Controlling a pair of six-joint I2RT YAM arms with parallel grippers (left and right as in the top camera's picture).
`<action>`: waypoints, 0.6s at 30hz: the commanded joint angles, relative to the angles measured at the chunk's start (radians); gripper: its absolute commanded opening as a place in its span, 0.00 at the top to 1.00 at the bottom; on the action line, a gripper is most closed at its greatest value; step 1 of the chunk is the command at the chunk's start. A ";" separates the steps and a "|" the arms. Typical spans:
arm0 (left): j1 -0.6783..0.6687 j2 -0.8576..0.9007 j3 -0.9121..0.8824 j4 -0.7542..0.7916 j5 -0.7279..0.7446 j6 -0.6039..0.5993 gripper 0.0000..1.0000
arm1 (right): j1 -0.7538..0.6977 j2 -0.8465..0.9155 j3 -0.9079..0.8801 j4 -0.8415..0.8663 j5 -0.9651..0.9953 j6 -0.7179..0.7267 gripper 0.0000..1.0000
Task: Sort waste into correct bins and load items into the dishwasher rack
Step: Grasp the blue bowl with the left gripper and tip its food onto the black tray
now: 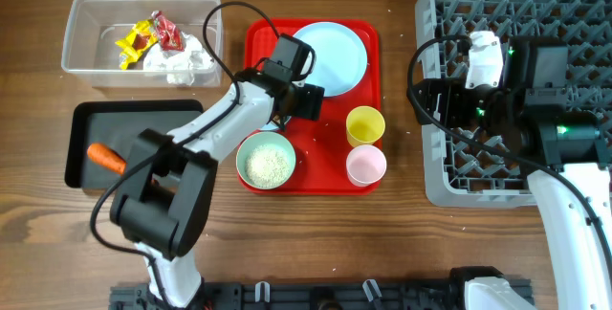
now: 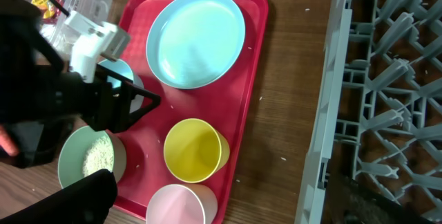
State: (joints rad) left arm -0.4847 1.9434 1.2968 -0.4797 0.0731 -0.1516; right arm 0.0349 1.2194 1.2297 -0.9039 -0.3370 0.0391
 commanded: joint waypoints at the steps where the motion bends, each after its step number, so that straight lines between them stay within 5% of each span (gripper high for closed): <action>1: -0.007 0.034 -0.003 0.009 -0.018 0.021 0.31 | 0.003 0.001 0.019 0.002 0.022 -0.013 0.01; 3: -0.007 0.034 -0.003 0.010 -0.018 0.021 0.43 | 0.003 0.001 0.019 0.001 0.031 -0.013 0.00; 5: -0.007 0.034 -0.003 0.009 -0.018 0.016 0.66 | 0.003 0.001 0.019 0.002 0.031 -0.013 0.00; 10: -0.007 0.025 0.001 0.002 -0.018 0.012 0.94 | 0.003 0.001 0.019 0.002 0.034 -0.013 0.00; 18: 0.030 -0.258 0.104 -0.249 -0.018 -0.093 0.96 | 0.003 0.001 0.019 -0.006 0.046 -0.013 0.00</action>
State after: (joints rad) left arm -0.4820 1.8271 1.3640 -0.6872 0.0448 -0.1787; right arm 0.0349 1.2194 1.2297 -0.9051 -0.3122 0.0391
